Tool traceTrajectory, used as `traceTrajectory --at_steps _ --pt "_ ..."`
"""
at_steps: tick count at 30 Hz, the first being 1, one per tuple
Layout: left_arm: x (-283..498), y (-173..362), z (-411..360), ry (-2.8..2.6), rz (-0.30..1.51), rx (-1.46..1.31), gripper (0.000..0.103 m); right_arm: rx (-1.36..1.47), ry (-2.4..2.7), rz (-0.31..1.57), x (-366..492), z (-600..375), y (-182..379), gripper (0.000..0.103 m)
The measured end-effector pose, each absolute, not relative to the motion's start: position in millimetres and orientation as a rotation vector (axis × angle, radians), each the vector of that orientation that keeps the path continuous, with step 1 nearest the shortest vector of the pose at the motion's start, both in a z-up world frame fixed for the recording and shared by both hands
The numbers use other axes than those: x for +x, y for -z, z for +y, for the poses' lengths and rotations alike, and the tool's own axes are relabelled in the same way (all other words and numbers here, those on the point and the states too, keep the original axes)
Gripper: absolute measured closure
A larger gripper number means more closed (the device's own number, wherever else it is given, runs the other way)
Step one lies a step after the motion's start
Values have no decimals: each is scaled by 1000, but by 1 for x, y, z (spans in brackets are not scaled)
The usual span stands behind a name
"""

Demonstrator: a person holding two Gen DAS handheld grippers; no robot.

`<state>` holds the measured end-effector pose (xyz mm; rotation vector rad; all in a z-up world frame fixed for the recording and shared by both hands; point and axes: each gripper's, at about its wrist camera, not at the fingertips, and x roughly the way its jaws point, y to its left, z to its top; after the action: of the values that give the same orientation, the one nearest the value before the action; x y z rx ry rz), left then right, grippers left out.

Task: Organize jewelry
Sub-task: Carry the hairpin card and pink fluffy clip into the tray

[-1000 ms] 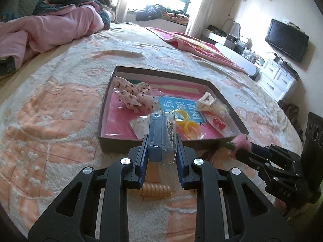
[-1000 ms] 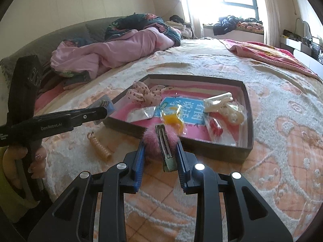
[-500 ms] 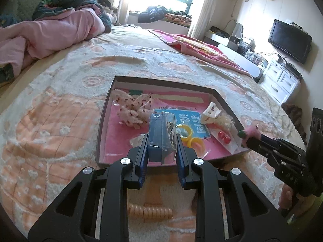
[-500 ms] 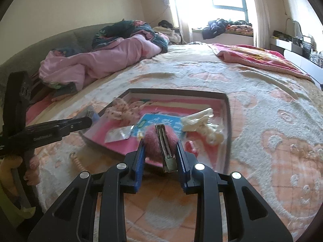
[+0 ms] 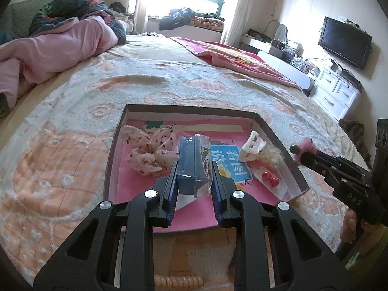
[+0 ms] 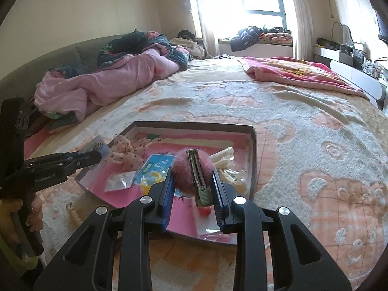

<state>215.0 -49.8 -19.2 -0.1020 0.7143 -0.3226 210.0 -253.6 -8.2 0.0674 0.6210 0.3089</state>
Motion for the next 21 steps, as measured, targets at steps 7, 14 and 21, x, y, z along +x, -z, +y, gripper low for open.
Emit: traceTrajectory --at_steps 7,14,21 --pt "227 23 -60 333 719 -80 86 63 -292 616 220 -258 8 76" --pt "241 33 -66 334 737 -62 86 51 -288 620 233 -257 10 76" --pt "253 45 -67 322 764 -53 86 31 -278 639 247 -254 17 76"
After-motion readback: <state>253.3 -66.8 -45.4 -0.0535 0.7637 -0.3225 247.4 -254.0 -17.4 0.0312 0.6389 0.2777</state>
